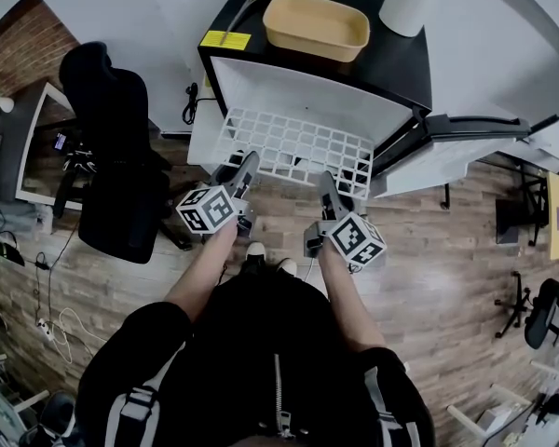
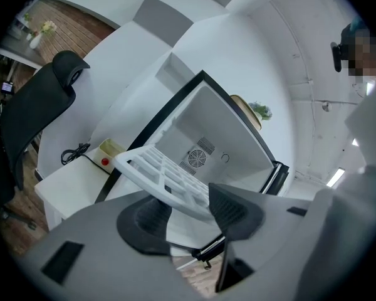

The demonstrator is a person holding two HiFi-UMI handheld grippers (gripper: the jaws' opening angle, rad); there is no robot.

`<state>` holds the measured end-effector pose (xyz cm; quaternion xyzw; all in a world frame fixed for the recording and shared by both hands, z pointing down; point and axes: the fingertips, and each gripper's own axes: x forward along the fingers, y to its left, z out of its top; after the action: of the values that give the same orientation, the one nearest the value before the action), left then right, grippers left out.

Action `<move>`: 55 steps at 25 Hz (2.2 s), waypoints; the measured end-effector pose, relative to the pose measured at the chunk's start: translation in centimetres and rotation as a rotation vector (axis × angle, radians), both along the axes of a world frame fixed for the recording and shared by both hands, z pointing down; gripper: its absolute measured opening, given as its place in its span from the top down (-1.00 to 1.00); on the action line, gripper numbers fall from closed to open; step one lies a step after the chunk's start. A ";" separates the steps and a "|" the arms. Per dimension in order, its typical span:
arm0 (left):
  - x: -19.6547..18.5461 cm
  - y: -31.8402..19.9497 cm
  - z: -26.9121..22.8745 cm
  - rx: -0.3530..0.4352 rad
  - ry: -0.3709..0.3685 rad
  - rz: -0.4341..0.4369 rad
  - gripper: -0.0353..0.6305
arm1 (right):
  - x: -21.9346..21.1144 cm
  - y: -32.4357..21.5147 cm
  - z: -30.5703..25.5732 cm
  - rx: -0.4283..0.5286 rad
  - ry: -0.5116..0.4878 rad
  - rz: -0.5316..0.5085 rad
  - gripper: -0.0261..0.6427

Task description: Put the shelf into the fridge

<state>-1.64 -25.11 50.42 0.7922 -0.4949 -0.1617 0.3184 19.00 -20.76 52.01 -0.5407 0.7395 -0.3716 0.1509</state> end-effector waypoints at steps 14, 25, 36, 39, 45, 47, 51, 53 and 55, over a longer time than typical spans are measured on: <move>-0.1 -1.2 0.2 0.005 0.011 0.022 0.28 | -0.2 -0.7 0.2 0.005 0.009 0.041 0.40; -0.1 -1.4 0.4 0.020 0.008 0.054 0.28 | -0.1 -0.8 0.2 0.012 -0.002 0.078 0.43; 0.0 -0.7 0.5 0.024 0.002 0.057 0.29 | -0.1 -0.2 1.2 0.000 -0.034 0.075 0.43; 0.1 -0.8 0.5 0.022 0.006 0.055 0.29 | 0.2 -0.6 0.9 0.004 -0.024 0.074 0.43; 0.4 -1.0 0.3 0.021 0.010 0.055 0.29 | 0.6 -1.3 0.7 0.005 -0.020 0.069 0.43; 0.5 -1.1 0.2 0.022 0.011 0.056 0.29 | 0.8 -1.4 0.4 0.011 -0.012 0.075 0.43; 0.7 -1.6 0.4 0.023 0.006 0.060 0.29 | 1.1 -1.9 0.7 0.009 -0.004 0.088 0.43; 0.9 -2.2 0.5 0.023 0.005 0.063 0.29 | 1.1 -2.5 0.4 0.015 -0.001 0.100 0.43; 0.9 -2.7 0.4 0.023 0.005 0.068 0.28 | 1.3 -3.0 -0.1 0.020 0.010 0.115 0.43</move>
<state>-0.70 -27.81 50.82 0.8117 -0.4650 -0.1586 0.3157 20.27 -23.79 51.89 -0.5827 0.7115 -0.3522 0.1737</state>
